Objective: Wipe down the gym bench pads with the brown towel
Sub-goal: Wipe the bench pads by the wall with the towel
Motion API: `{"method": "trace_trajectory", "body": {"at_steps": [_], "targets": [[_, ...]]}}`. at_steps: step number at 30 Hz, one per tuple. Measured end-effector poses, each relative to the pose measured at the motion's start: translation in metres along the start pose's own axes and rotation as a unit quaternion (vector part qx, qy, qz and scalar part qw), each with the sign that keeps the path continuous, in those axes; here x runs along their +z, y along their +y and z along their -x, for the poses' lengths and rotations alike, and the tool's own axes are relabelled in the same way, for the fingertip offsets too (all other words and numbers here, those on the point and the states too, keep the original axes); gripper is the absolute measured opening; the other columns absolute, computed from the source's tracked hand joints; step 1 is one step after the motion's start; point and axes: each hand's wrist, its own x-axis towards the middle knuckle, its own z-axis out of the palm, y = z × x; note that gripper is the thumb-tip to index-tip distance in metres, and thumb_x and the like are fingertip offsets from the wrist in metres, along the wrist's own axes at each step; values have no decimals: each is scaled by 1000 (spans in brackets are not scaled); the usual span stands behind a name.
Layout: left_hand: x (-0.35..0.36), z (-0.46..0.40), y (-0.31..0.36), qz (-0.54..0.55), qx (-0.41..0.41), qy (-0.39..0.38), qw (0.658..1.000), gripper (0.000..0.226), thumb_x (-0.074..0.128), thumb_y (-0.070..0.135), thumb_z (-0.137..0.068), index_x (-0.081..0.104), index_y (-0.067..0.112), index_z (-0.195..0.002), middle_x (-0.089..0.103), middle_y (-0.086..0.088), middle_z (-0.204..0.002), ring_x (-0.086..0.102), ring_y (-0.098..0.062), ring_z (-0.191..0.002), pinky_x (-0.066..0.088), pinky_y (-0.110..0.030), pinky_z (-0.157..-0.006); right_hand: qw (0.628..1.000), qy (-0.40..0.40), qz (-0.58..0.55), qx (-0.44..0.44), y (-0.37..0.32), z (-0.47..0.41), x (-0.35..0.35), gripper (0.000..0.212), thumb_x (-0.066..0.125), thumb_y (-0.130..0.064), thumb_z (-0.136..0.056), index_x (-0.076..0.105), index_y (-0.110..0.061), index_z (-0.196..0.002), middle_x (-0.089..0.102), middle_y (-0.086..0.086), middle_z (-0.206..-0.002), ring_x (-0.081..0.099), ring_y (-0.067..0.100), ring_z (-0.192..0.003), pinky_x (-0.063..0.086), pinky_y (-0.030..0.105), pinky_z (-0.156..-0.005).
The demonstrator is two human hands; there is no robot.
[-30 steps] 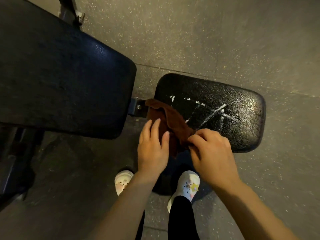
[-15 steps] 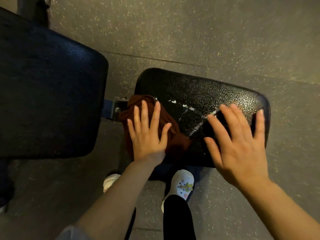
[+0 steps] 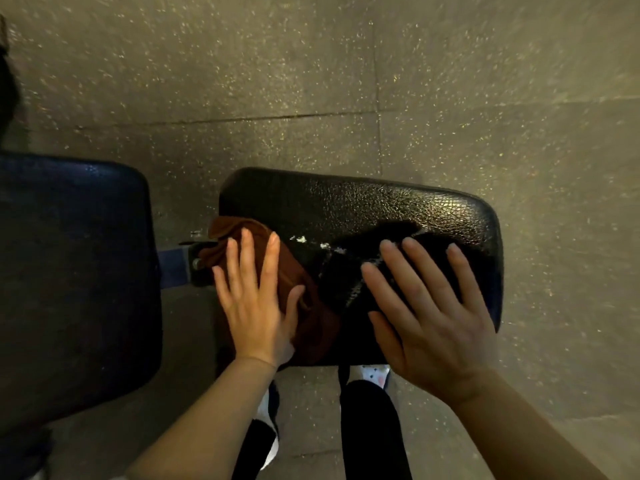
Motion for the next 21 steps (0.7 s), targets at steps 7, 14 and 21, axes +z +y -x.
{"method": "trace_trajectory", "body": {"at_steps": [7,14,21], "targets": [[3,-2,-3,-12,25,7,1000,62,22,55,-102,4,35,-157,12,-13,-164,5,-31,-152,6,-56,-119,1000,14,11,1,1,0,1,50,46,-34,-97,47,-14,-143,46,15,-148,43,35,-138,29,58,-114],[3,-9,-3,-1,26,0,1000,61,10,60,-102,13,32,-156,24,-19,-160,15,-34,-148,18,-65,-113,1000,17,6,9,-2,-5,-1,48,44,-34,-96,49,-14,-139,50,14,-146,47,35,-135,33,57,-111],[2,-9,-5,-10,77,-22,997,69,6,66,-99,13,27,-156,19,-16,-162,11,-32,-149,17,-66,-112,998,66,1,18,-4,2,3,52,50,-36,-93,54,-14,-140,51,12,-145,46,32,-137,35,56,-111]]}}
